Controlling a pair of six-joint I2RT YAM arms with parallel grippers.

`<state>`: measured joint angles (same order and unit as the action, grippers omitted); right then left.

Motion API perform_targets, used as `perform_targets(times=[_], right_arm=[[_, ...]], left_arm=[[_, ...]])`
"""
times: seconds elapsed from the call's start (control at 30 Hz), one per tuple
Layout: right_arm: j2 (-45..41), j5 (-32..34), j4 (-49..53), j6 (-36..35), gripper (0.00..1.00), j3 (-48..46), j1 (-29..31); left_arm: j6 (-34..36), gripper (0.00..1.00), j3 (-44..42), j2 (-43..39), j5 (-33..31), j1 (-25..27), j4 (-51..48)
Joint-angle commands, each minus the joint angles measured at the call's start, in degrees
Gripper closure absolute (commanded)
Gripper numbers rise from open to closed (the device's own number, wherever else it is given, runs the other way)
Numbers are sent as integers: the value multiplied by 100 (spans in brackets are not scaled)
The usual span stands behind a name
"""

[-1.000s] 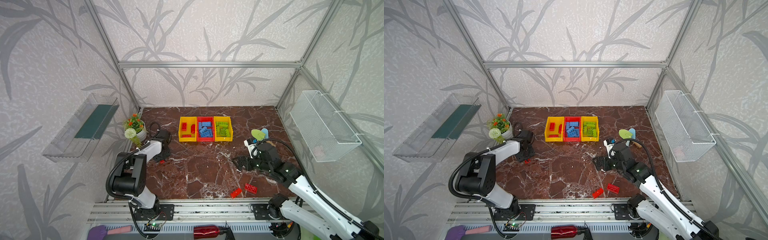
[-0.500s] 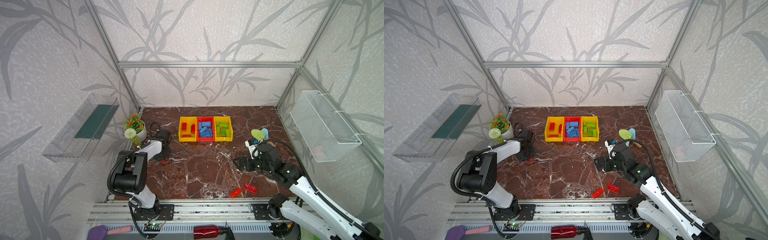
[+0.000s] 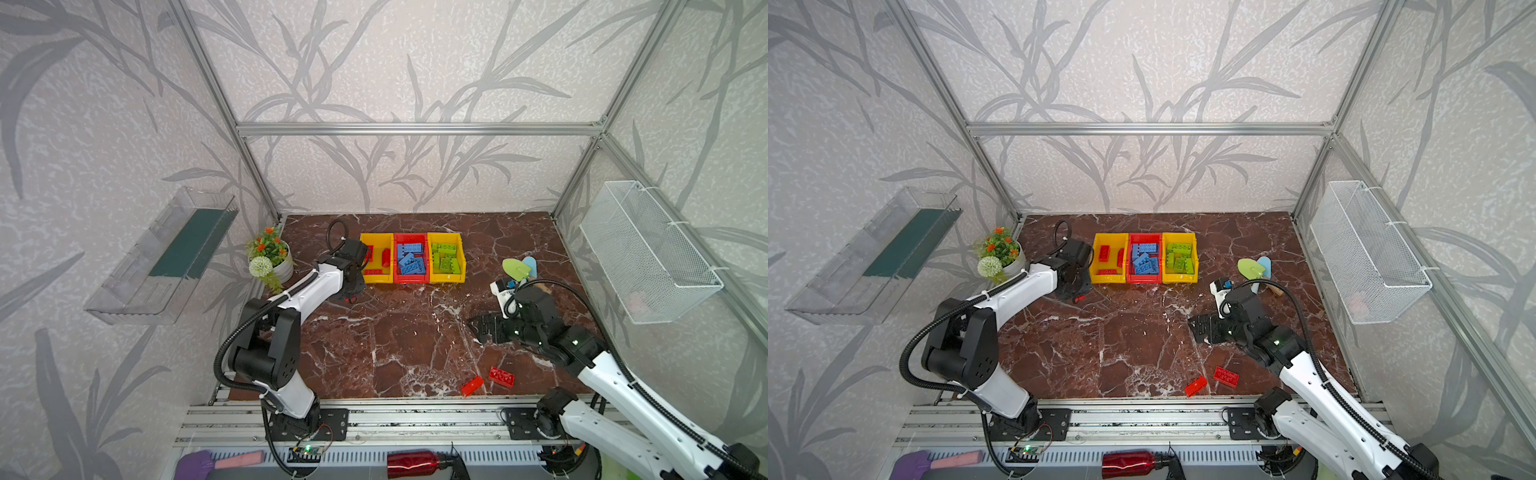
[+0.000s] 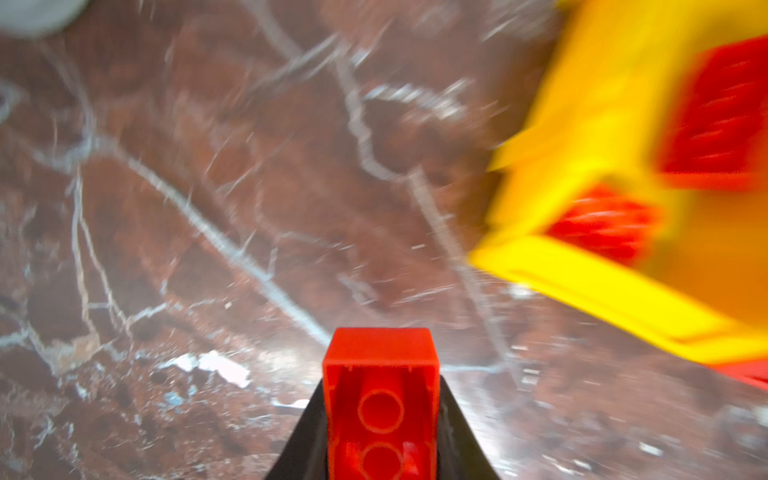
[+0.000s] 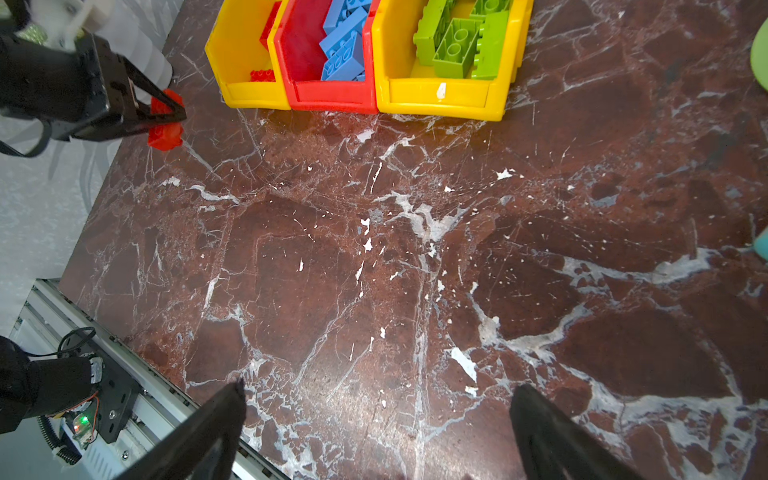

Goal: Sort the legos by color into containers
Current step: 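Carry the red brick with the left gripper into the yellow bin and release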

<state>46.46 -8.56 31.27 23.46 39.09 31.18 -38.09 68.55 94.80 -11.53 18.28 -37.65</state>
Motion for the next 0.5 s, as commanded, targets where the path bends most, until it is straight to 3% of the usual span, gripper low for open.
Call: perform_targets(times=[0.0,0.37,0.43,0.47], right_arm=[[-53,69,30,18,1,160,29],[-276,282,288,29,1,161,22],[-330,341,361,48,1,161,25],[-360,370,415,68,1,154,25]], left_arm=[[167,84,642,257,-263,183,-463],[508,83,2889,1934,-167,444,-931],[575,79,3298,2313,-175,437,-1107],[623,71,3515,2489,-183,436,-1219]])
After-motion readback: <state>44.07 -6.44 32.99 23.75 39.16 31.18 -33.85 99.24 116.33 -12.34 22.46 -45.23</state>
